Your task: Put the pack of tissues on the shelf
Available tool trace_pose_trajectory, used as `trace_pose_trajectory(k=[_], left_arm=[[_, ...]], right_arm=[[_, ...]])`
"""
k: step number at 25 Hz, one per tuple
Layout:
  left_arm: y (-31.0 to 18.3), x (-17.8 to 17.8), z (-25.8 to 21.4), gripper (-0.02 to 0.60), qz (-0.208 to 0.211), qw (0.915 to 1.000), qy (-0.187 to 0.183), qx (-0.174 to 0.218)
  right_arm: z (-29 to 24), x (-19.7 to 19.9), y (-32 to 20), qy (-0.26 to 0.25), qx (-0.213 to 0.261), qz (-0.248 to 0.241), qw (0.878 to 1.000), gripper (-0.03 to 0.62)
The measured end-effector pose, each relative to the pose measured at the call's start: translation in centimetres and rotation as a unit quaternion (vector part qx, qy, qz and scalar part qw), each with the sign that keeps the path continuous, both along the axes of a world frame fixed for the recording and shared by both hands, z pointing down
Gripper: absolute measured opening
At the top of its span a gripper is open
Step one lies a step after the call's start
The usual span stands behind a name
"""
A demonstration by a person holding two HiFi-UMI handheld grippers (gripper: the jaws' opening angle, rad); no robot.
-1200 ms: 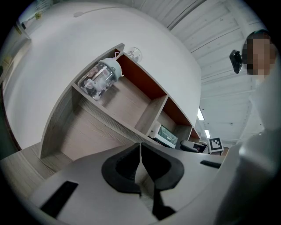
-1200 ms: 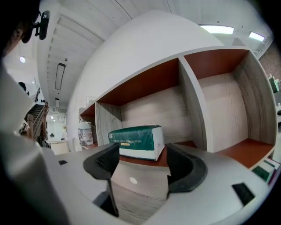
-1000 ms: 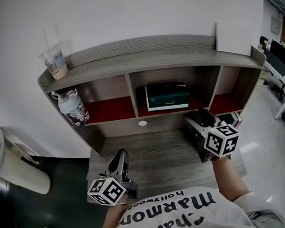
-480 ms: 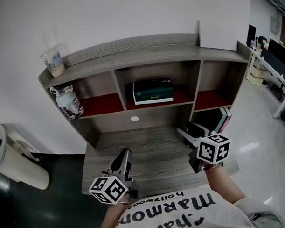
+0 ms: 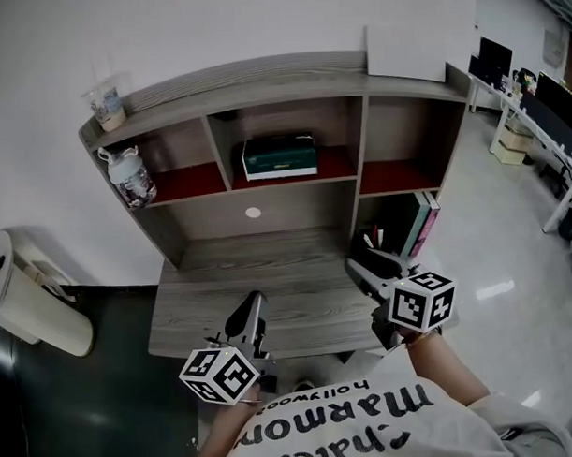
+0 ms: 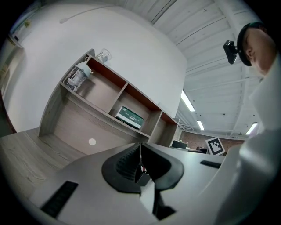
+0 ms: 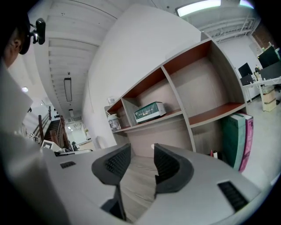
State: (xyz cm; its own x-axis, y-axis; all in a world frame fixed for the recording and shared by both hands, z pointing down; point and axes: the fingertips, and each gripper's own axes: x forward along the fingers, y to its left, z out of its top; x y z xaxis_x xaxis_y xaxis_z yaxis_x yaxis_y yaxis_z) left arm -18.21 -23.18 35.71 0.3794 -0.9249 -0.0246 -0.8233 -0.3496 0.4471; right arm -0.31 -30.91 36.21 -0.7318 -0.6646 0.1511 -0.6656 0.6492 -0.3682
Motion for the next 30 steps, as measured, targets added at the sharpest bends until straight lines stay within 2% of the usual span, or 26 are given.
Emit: trace_pose_trajectory(k=[6,11,17,30], left_arm=[[4.0,3.3,-0.1,0.026,-0.003,1.0,0.001,0.007],[7.6,4.7,0.7,0.026,-0.02,0.9998,-0.005,0.0],[11.0,6.3,1.4,0.026,-0.038,0.9993,-0.007,0.001],[15.7,9.2,3.6,0.026,-0.054,0.9984,-0.018,-0.009]], right_arm=[[-0.1,2.4,4.0,-0.003,0.006,-0.015,1.0,0.14],[-0.3,3.8,6.6,-0.012,0.012,-0.017,1.0,0.123],[0.3,6.6,8.6,-0.026,0.009,0.01,1.0,0.026],[3.1,8.6,12.9,0.009,0.006,-0.021,1.0,0.026]])
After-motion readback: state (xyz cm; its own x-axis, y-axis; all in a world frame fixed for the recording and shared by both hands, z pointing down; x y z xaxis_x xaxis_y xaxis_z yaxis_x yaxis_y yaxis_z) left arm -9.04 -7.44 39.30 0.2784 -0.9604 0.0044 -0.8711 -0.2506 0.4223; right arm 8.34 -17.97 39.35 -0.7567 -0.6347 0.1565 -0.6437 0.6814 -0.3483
